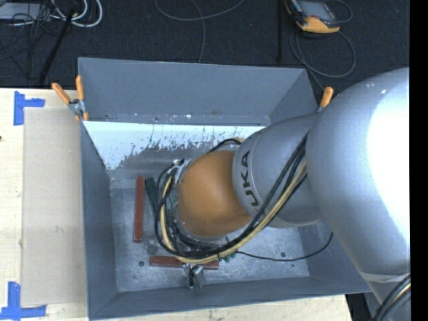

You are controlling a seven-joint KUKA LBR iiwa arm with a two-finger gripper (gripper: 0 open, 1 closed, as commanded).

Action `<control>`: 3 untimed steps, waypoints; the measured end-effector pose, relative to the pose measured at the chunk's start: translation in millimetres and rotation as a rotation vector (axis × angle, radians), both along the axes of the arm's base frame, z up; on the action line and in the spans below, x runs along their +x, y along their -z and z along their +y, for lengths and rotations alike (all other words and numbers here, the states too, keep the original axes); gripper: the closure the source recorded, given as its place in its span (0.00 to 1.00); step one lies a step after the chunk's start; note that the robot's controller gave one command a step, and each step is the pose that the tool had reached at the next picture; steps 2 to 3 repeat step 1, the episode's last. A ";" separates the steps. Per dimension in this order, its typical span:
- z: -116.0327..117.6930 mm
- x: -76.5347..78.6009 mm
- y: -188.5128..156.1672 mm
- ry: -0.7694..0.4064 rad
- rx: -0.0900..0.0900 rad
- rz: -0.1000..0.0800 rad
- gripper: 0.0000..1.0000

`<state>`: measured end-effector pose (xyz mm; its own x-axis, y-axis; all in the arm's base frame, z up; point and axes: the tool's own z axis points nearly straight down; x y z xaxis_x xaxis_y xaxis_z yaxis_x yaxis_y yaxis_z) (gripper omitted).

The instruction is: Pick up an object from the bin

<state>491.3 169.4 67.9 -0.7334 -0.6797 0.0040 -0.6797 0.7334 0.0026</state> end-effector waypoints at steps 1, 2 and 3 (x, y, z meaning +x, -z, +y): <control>1.0 1.4 -1.2 -0.005 0.000 -0.003 1.00; 1.0 1.4 -1.2 -0.005 0.000 -0.003 1.00; 1.0 1.4 -1.2 -0.005 0.000 -0.003 1.00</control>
Offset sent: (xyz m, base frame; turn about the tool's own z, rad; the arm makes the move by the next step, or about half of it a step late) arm 0.0000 0.0000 0.0000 0.0000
